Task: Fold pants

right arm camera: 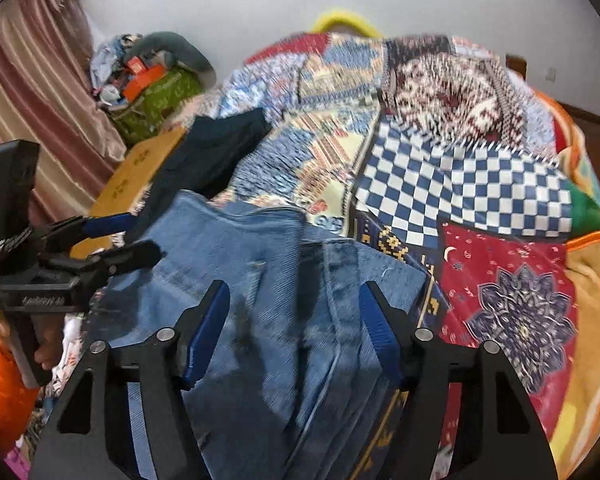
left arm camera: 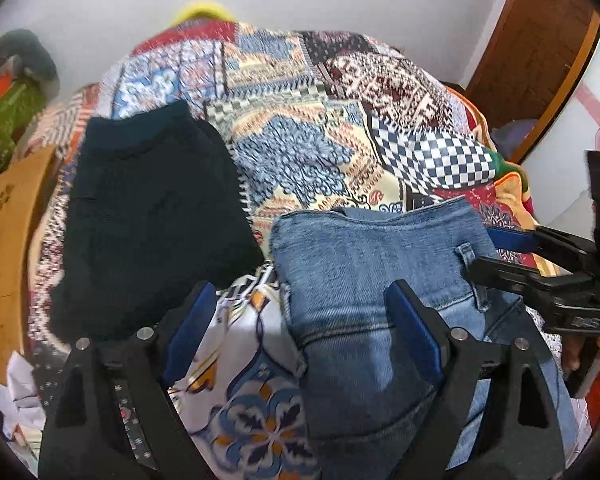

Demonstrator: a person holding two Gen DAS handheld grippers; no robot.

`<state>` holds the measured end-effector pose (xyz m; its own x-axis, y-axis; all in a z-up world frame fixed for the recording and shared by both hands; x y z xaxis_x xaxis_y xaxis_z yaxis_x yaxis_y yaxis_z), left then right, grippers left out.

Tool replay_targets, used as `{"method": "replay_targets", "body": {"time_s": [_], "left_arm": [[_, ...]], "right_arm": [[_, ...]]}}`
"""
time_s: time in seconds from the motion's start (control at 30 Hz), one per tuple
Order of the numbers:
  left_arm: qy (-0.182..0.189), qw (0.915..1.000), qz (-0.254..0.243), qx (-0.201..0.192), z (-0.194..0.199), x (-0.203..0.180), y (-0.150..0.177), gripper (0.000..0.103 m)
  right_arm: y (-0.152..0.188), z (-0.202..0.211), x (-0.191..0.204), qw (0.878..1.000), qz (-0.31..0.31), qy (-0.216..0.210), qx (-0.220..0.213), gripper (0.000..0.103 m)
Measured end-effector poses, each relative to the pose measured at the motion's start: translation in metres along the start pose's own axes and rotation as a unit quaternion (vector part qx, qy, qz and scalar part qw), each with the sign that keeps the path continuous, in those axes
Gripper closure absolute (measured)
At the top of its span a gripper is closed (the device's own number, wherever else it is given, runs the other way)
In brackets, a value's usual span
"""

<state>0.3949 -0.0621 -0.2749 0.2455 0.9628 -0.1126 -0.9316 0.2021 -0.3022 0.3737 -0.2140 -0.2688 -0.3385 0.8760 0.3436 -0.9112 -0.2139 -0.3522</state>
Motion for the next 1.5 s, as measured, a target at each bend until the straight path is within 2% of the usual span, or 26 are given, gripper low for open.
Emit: {"method": "replay_targets", "body": {"time_s": [0.07, 0.13, 0.23, 0.3, 0.33, 0.37, 0.43, 0.47, 0.6, 0.73, 0.83, 0.93, 1.0, 1.1, 1.2, 1.27, 1.33, 1.4, 1.43, 1.5], "left_arm": [[0.015, 0.9998, 0.009, 0.007, -0.009, 0.001, 0.000, 0.014], [0.026, 0.9995, 0.013, 0.008, -0.014, 0.001, -0.001, 0.014], [0.022, 0.9998, 0.004, -0.001, -0.015, -0.004, -0.001, 0.016], [0.026, 0.9996, -0.008, -0.004, -0.014, -0.009, -0.001, 0.028], [0.031, 0.9995, -0.011, -0.003, -0.013, -0.011, -0.002, 0.041], [0.037, 0.9992, -0.016, 0.000, -0.010, -0.016, -0.001, 0.046], [0.015, 0.9994, -0.028, -0.011, -0.004, -0.022, -0.001, 0.052], [0.003, 0.9993, -0.035, -0.015, -0.001, -0.027, -0.001, 0.058], [-0.026, 0.9970, -0.059, -0.042, 0.024, -0.040, -0.003, 0.068], [-0.030, 0.9948, -0.069, -0.068, 0.051, -0.052, -0.014, 0.071], [-0.025, 0.9958, -0.055, -0.069, 0.057, -0.059, -0.027, 0.073], [-0.077, 0.9929, -0.066, -0.062, 0.042, -0.068, -0.043, 0.089], [-0.091, 0.9926, -0.071, -0.039, 0.020, -0.066, -0.050, 0.090], [-0.085, 0.9945, -0.061, 0.011, -0.020, -0.055, -0.055, 0.090], [-0.075, 0.9949, -0.063, 0.022, -0.037, -0.049, -0.050, 0.089], [-0.071, 0.9950, -0.069, 0.013, -0.032, -0.049, -0.048, 0.089], [-0.072, 0.9944, -0.076, 0.012, -0.021, -0.049, -0.046, 0.088], [-0.073, 0.9939, -0.082, 0.008, -0.002, -0.048, -0.041, 0.087], [-0.075, 0.9936, -0.085, 0.003, 0.009, -0.047, -0.038, 0.084], [-0.077, 0.9931, -0.088, -0.009, 0.028, -0.046, -0.030, 0.067]], "right_arm": [[-0.003, -0.017, -0.007, 1.000, -0.004, -0.003, 0.017, 0.040], [-0.002, -0.024, -0.013, 0.999, -0.017, -0.032, 0.018, 0.040], [0.000, -0.025, -0.015, 0.998, -0.016, -0.058, 0.016, 0.050], [0.001, -0.025, -0.013, 0.998, -0.016, -0.065, 0.012, 0.055], [0.003, -0.024, -0.011, 0.998, -0.015, -0.061, 0.008, 0.060], [0.003, -0.024, -0.009, 0.998, -0.011, -0.057, 0.005, 0.064], [0.004, -0.019, -0.001, 0.999, 0.003, -0.042, 0.000, 0.074], [0.002, -0.017, 0.001, 0.999, 0.008, -0.035, -0.004, 0.076], [0.001, 0.006, 0.010, 0.999, 0.029, -0.008, -0.040, 0.085], [0.002, 0.043, 0.017, 0.995, 0.040, 0.001, -0.093, 0.087], [0.003, 0.063, 0.015, 0.992, 0.040, 0.011, -0.120, 0.087], [-0.001, 0.060, 0.004, 0.992, 0.028, 0.019, -0.119, 0.087], [-0.001, 0.046, -0.008, 0.994, 0.016, 0.024, -0.102, 0.087], [0.002, 0.015, -0.023, 0.997, 0.003, 0.038, -0.064, 0.087], [0.007, -0.008, -0.037, 0.999, -0.007, 0.035, -0.040, 0.084], [0.008, -0.007, -0.040, 0.999, -0.013, 0.030, -0.038, 0.081], [0.005, -0.002, -0.040, 0.999, -0.013, 0.042, -0.032, 0.069], [0.004, 0.008, -0.038, 0.998, -0.011, 0.056, -0.027, 0.068], [0.005, 0.015, -0.035, 0.998, -0.008, 0.060, -0.028, 0.068], [0.009, 0.031, -0.028, 0.997, 0.001, 0.072, -0.038, 0.067]]}}
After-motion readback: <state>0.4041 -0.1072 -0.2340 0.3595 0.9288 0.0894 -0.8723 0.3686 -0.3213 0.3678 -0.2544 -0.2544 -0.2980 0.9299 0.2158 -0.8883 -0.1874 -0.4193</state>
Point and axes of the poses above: each gripper's, at about its wrist camera, not at the fingertips, and z roughly against the way its jaws point, x to its left, y to its underside, the point moved 5 cm from there along -z, roughly the way its jaws point, and after that the axes turned 14 degrees about x, right-handed, at the moved point
